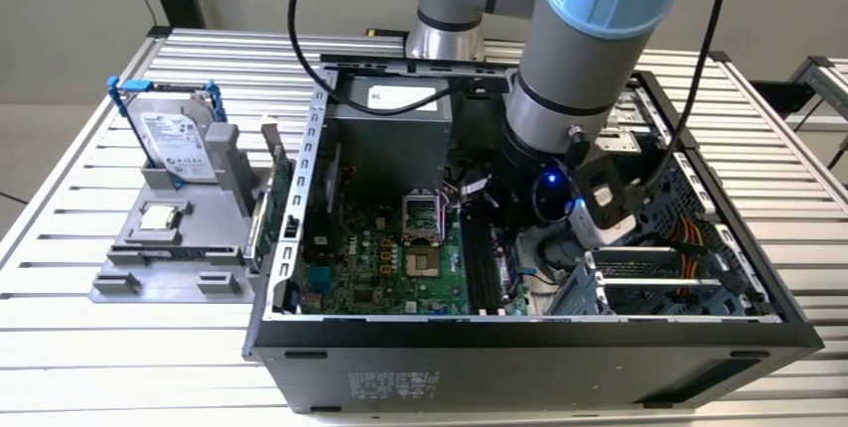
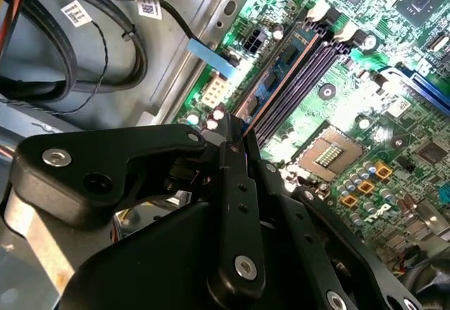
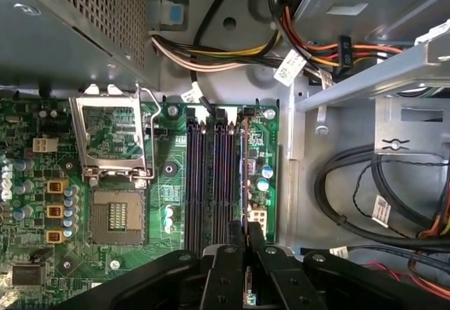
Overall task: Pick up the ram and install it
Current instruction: 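Insert the ram into the slot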
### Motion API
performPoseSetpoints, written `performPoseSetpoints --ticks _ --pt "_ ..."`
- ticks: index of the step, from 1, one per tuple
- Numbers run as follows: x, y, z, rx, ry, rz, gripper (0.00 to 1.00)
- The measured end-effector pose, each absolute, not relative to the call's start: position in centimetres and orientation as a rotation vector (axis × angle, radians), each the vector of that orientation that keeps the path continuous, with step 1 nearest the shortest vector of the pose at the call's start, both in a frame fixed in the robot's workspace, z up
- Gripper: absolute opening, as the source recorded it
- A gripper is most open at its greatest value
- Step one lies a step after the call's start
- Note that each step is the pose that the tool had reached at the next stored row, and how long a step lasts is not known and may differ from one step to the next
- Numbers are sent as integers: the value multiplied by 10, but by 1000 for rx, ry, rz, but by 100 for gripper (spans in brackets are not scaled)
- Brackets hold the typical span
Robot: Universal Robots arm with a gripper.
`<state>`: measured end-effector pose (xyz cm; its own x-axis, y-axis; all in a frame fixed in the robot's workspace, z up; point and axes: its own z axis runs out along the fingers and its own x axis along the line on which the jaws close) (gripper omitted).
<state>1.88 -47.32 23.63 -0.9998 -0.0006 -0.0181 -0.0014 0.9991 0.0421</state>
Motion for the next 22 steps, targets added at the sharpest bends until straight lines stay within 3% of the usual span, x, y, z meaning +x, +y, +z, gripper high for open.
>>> performPoseSetpoints --ticks 22 --pt "15 -474 223 -16 3123 46 0"
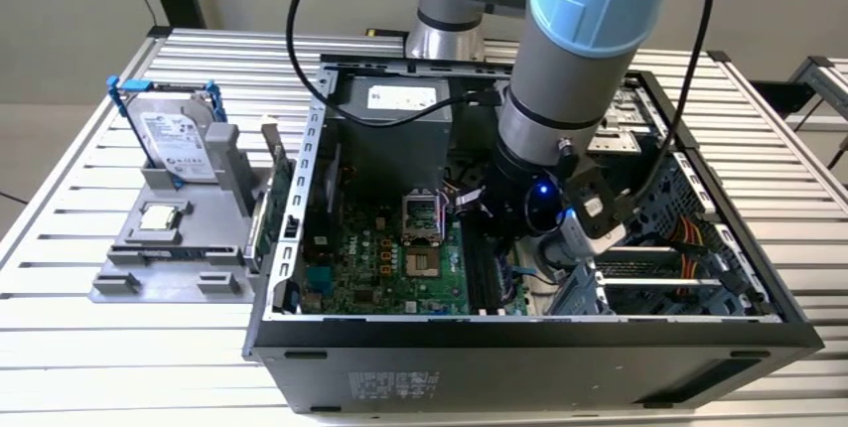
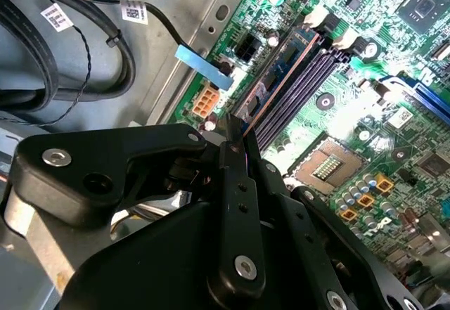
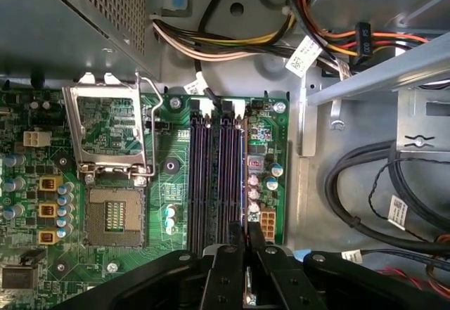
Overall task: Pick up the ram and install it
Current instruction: 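Insert the ram into the slot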
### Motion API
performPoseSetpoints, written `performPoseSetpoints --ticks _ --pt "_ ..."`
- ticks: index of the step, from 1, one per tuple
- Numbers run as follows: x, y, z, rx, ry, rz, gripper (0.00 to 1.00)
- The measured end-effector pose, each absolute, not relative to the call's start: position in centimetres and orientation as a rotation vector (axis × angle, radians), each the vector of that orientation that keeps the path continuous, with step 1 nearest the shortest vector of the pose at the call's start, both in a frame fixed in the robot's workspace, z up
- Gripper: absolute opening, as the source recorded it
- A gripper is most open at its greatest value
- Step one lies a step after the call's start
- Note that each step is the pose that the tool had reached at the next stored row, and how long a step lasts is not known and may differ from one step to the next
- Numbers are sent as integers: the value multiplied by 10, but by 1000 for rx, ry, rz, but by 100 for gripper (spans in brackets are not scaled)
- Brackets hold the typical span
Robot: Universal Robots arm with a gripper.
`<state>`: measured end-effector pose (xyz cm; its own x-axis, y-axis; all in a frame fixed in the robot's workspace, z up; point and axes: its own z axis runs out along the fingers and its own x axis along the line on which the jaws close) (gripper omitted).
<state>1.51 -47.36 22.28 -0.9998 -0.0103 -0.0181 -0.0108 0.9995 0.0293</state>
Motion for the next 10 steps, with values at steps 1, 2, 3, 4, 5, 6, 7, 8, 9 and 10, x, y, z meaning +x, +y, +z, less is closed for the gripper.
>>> performPoseSetpoints --ticks 1,2,3,4,5,6,7,8,9,10 --pt "15 -474 222 -17 3123 46 0" --pt "15 -474 222 -17 3123 45 0" --pt "15 -474 222 -17 3123 45 0" --pt "15 -474 221 -17 3123 45 0" --pt "15 -474 221 -17 3123 45 0" --pt "14 -474 220 -17 3123 45 0" --pt "14 -474 220 -17 3123 44 0" --pt "14 -474 220 -17 3123 44 0" --pt "14 -474 220 -17 3123 44 0" --pt "13 -474 220 -17 3123 44 0"
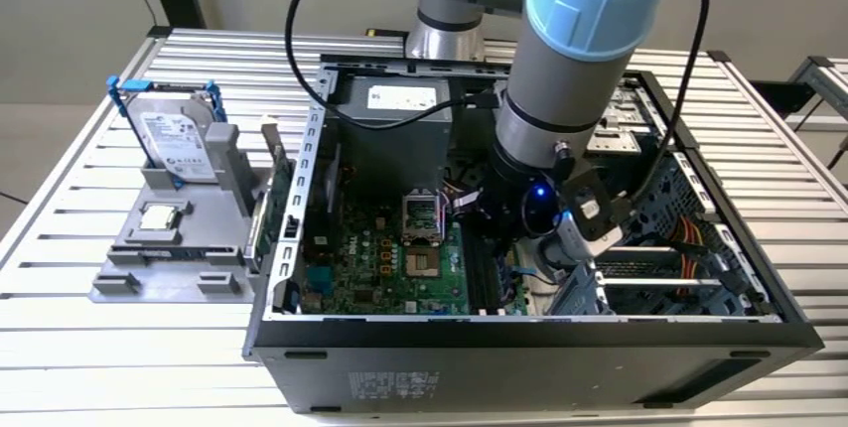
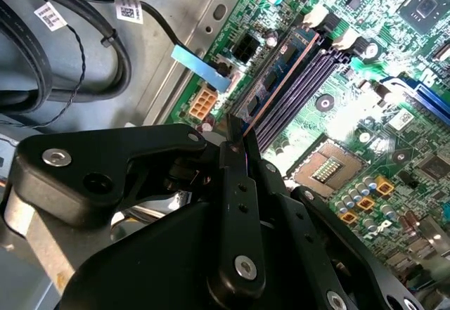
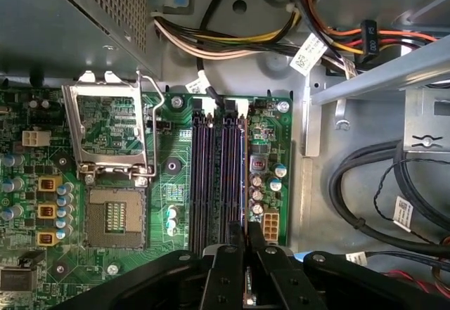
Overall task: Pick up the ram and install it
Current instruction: 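Insert the ram into the slot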
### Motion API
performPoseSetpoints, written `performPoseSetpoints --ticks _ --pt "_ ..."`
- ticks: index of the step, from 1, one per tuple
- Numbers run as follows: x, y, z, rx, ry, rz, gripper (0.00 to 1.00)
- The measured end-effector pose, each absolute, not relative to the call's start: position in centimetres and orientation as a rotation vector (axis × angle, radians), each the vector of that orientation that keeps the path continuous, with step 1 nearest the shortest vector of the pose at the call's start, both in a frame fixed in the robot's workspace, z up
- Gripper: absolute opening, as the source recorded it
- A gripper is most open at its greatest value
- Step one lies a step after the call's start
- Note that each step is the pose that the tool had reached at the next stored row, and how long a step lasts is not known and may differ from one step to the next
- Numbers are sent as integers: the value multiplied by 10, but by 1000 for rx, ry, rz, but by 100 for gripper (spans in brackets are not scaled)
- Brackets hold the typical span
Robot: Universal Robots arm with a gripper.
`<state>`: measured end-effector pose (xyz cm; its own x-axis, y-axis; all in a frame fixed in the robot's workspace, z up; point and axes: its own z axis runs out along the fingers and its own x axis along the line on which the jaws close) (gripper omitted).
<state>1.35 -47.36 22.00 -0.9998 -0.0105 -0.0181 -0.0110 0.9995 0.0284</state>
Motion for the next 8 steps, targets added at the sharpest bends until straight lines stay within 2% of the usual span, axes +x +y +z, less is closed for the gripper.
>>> performPoseSetpoints --ticks 8 --pt "13 -473 218 -16 3123 45 0"
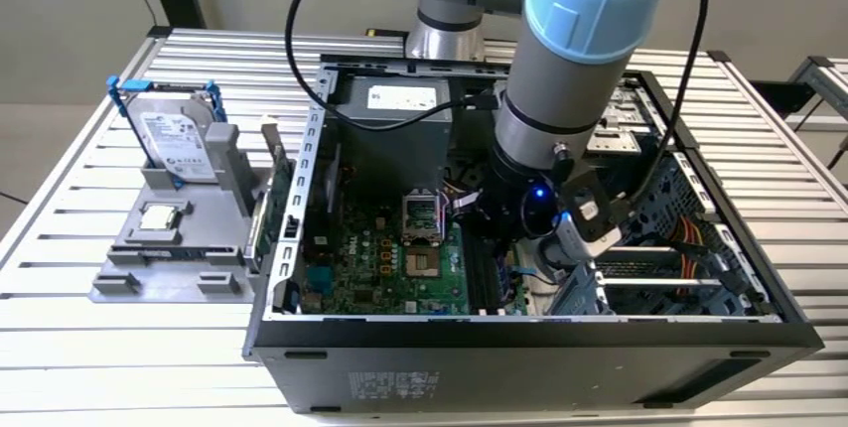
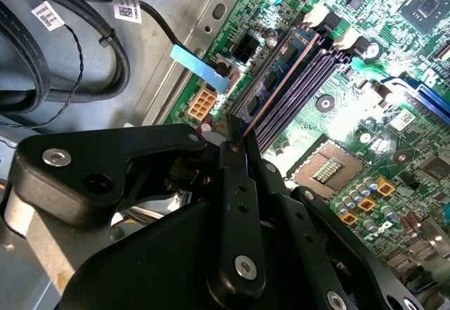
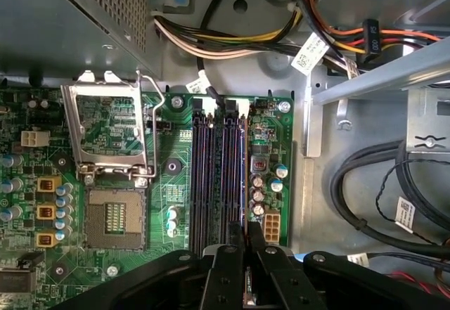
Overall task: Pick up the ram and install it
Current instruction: 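Insert the ram into the slot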
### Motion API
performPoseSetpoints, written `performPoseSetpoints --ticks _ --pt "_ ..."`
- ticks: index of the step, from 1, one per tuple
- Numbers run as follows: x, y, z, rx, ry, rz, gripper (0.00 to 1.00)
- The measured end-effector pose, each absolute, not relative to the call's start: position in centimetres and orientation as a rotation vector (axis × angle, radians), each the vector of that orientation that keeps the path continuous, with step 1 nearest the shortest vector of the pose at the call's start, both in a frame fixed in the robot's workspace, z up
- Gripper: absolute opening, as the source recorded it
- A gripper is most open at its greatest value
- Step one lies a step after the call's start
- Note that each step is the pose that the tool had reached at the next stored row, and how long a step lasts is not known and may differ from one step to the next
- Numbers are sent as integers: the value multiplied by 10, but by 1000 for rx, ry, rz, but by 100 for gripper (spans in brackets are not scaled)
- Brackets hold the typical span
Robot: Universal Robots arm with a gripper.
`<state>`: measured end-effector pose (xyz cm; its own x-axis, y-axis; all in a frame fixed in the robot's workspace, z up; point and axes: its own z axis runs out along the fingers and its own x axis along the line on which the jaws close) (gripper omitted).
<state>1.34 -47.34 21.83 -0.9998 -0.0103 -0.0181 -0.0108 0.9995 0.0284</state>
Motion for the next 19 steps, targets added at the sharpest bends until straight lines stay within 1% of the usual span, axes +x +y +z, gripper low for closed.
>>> performPoseSetpoints --ticks 19 --pt "14 -473 214 5 3123 44 0"
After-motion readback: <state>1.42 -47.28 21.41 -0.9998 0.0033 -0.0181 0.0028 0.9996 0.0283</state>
